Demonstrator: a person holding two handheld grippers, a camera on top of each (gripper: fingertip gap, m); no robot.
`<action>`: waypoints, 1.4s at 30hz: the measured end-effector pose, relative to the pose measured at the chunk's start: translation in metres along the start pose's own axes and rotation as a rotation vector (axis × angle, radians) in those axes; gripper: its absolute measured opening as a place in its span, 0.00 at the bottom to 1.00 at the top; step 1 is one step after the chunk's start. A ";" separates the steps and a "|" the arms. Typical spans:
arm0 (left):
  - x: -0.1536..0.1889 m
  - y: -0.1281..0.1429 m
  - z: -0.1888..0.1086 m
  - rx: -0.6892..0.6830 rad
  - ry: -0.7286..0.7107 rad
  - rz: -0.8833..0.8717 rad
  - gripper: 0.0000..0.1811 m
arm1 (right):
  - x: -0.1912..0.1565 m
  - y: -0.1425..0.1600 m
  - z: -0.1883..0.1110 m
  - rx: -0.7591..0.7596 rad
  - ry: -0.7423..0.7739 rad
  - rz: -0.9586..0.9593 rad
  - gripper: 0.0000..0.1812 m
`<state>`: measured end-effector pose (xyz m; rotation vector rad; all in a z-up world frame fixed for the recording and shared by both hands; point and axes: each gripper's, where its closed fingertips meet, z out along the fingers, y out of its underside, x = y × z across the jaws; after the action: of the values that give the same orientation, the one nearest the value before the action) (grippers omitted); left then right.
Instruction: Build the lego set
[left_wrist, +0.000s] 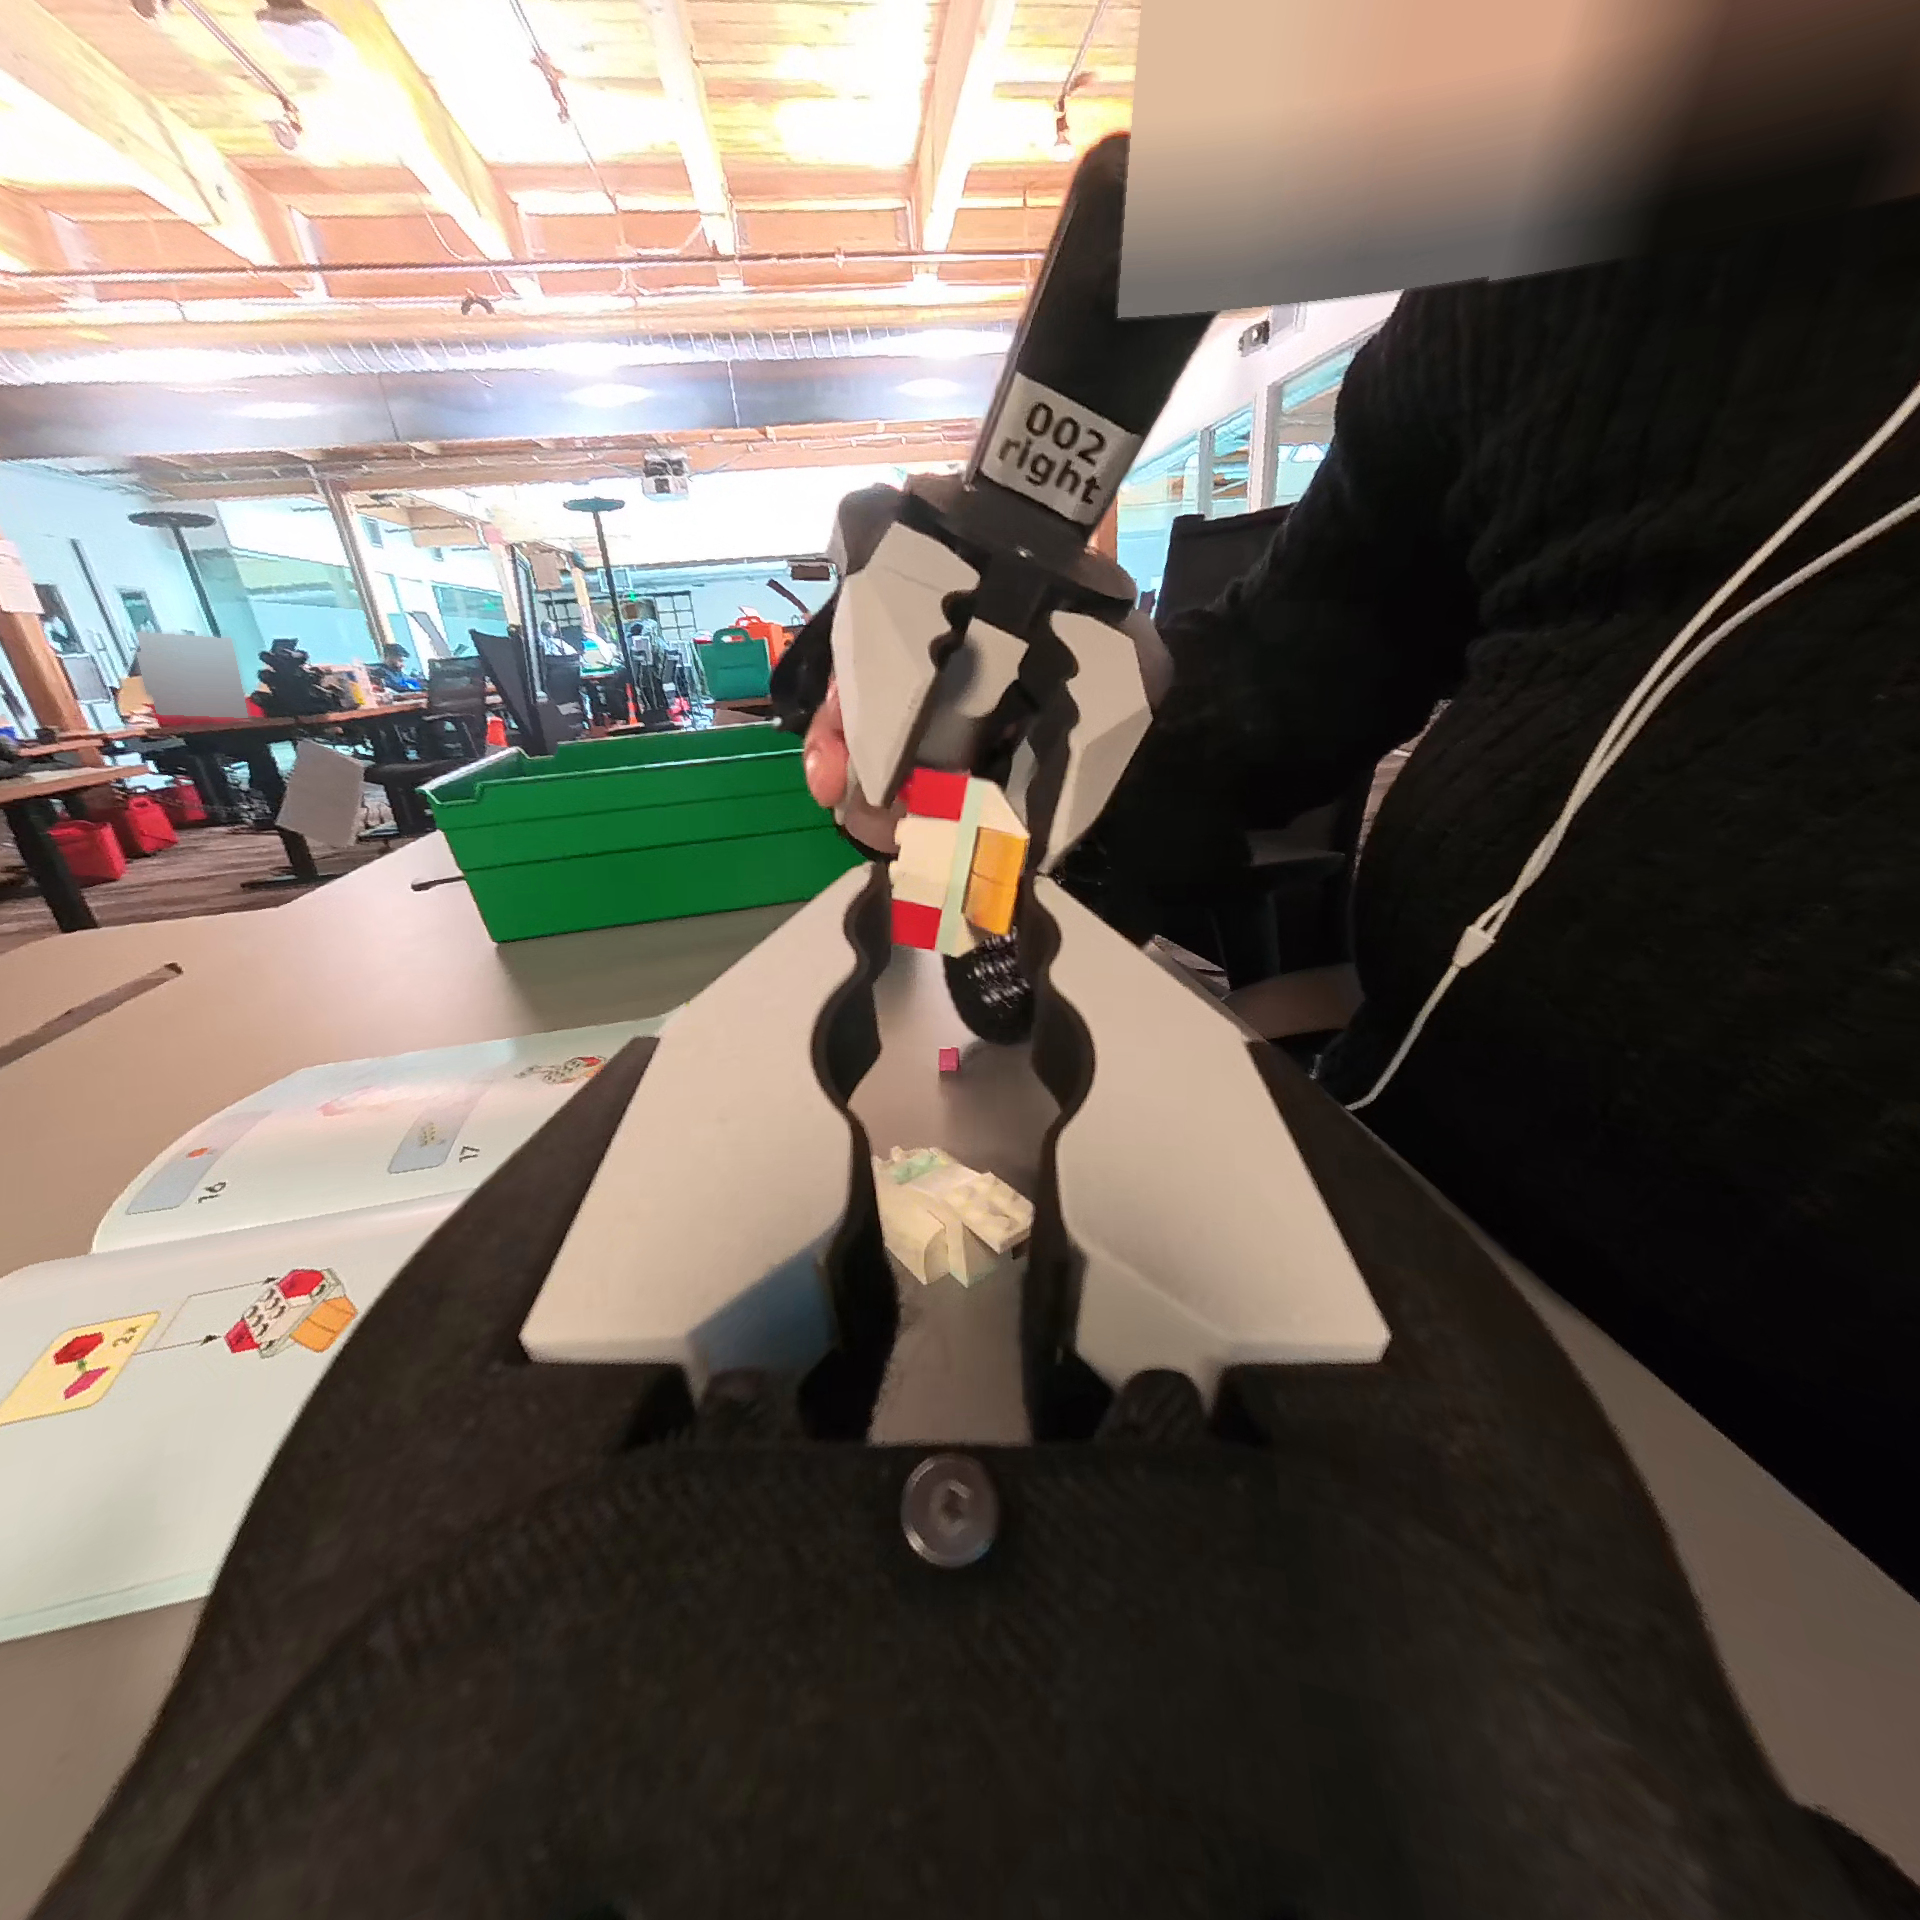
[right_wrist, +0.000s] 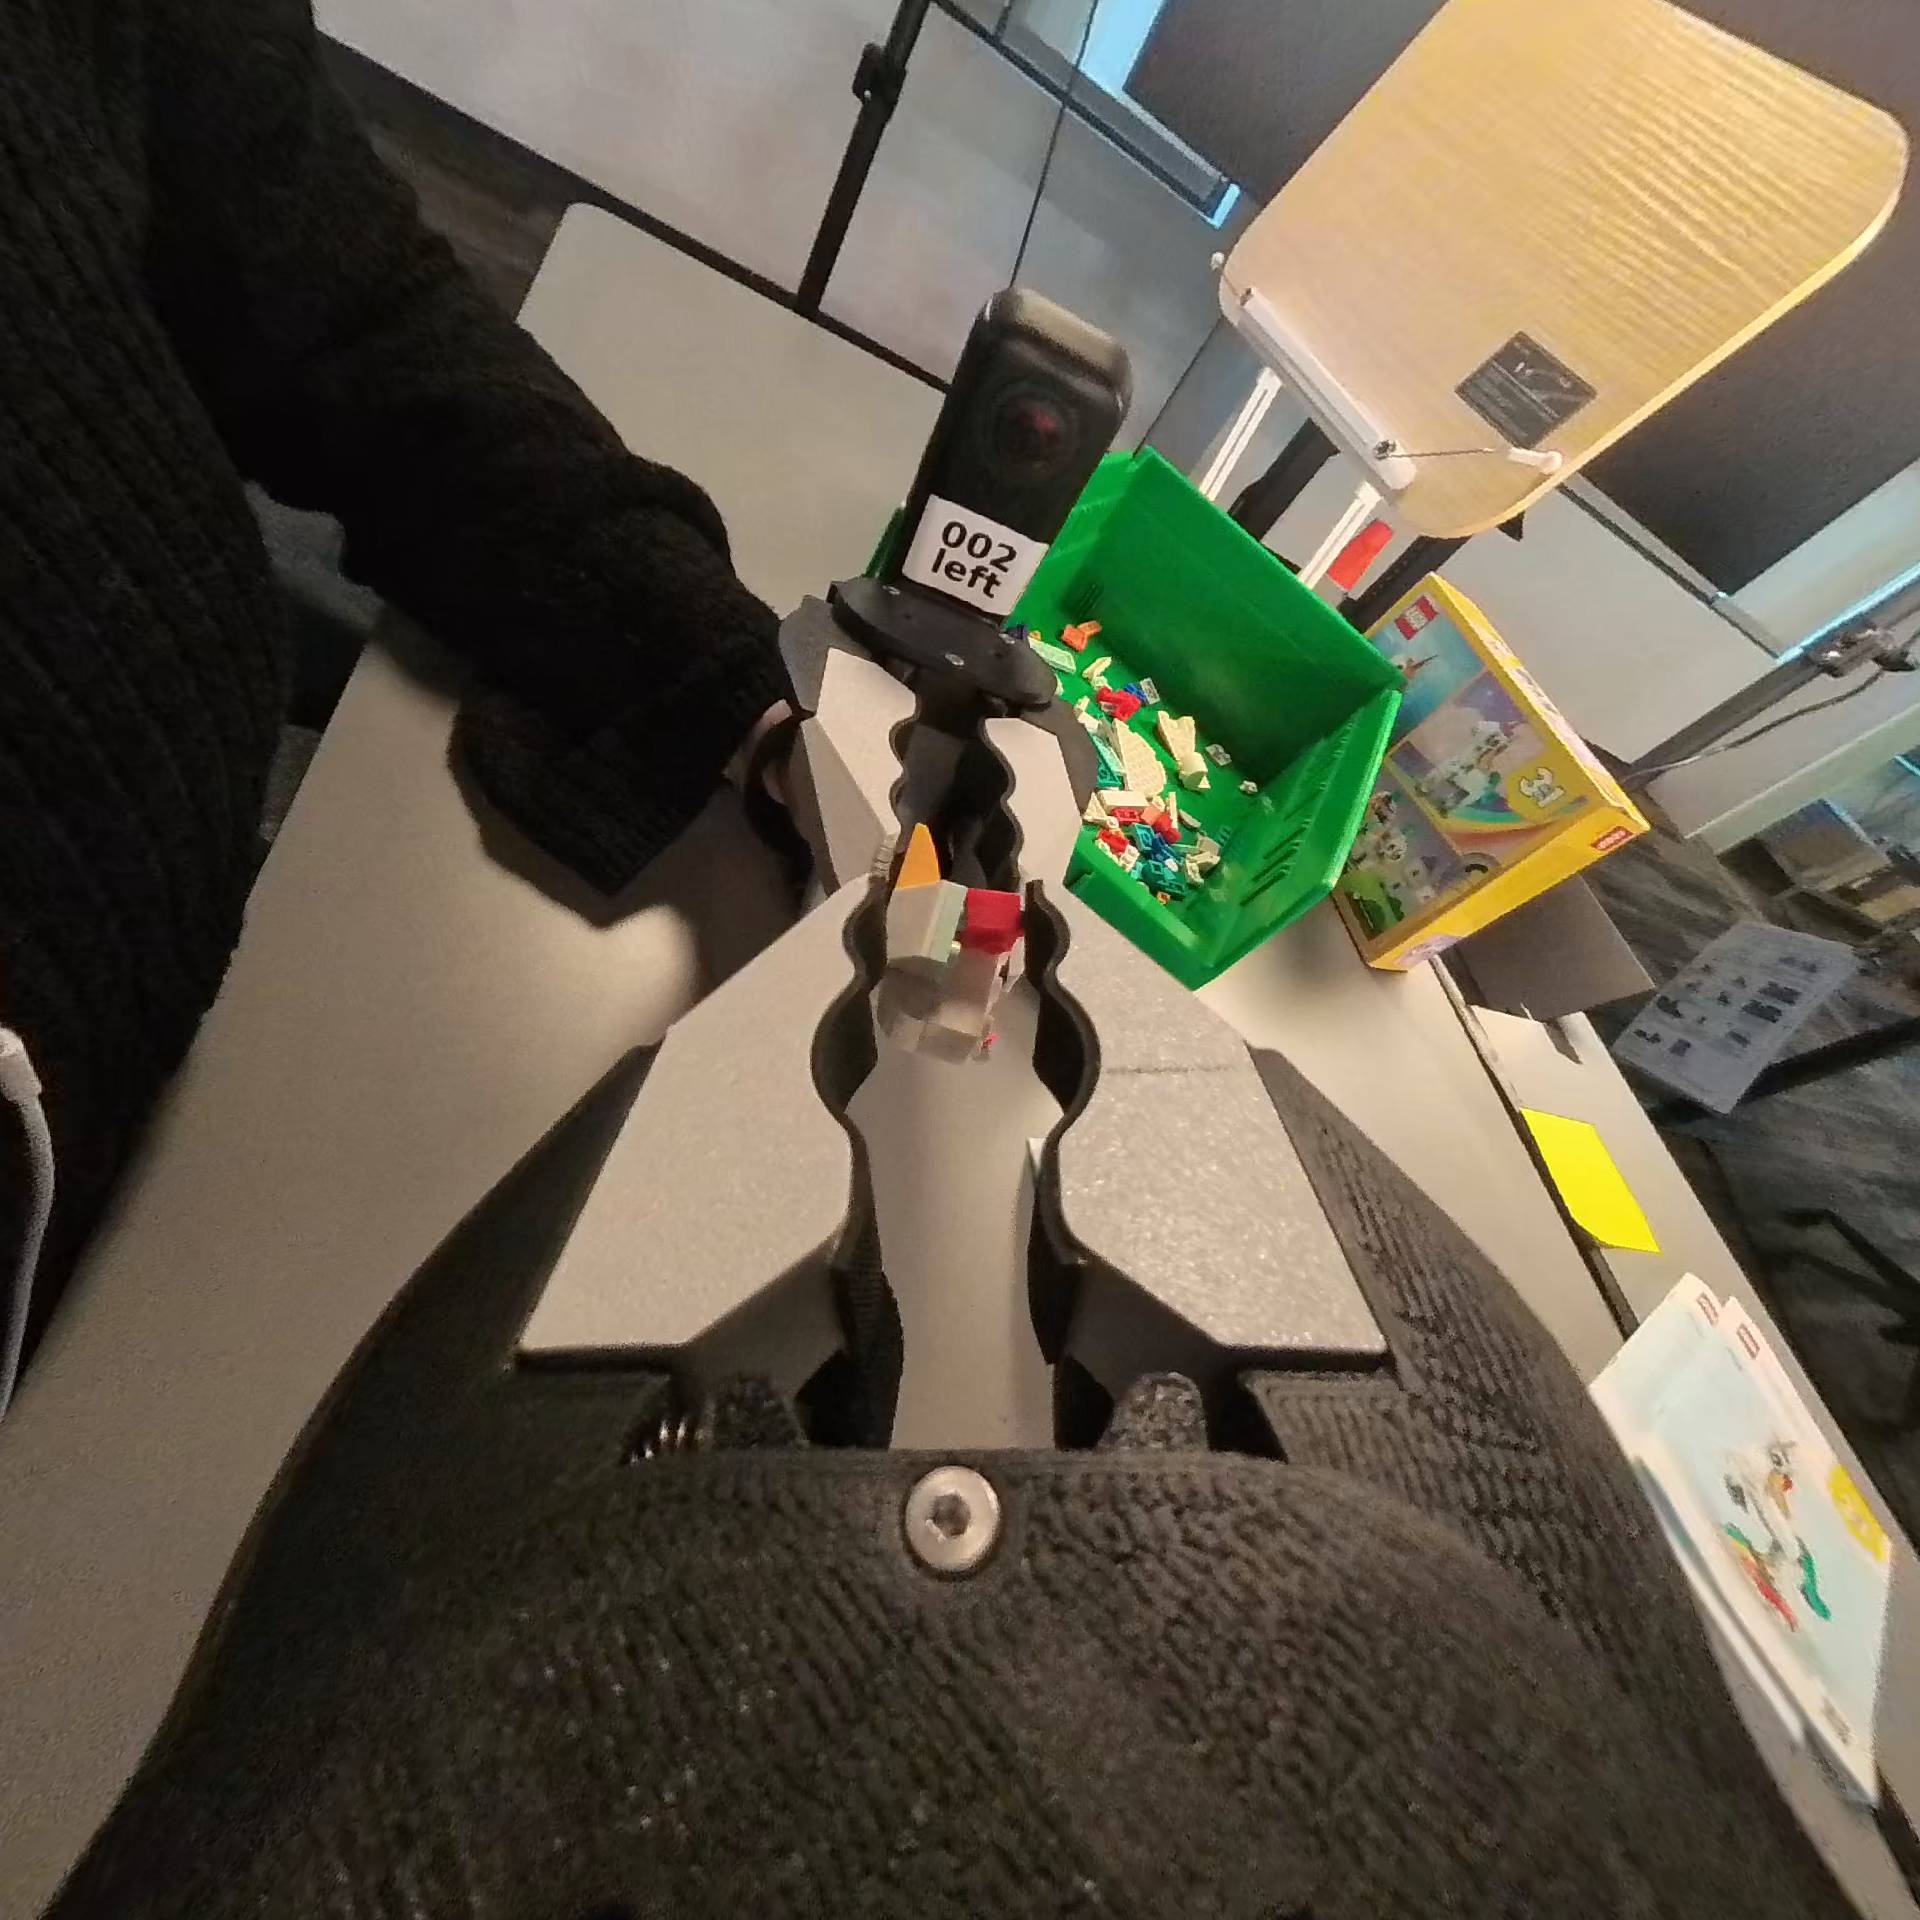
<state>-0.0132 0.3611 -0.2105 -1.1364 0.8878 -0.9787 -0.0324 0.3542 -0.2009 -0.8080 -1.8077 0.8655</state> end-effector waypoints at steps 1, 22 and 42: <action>0.000 0.000 0.000 -0.001 -0.001 0.000 0.13 | 0.001 0.000 0.000 0.002 0.008 0.009 0.14; -0.007 0.004 -0.004 -0.028 -0.041 0.028 0.13 | 0.006 0.005 0.000 0.105 0.106 0.125 0.13; -0.001 0.012 0.001 -0.071 -0.017 0.080 0.13 | -0.008 0.018 -0.014 0.129 0.049 0.221 0.13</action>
<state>-0.0101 0.3637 -0.2223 -1.1593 0.9534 -0.8764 -0.0136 0.3602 -0.2148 -0.9490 -1.6226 1.0834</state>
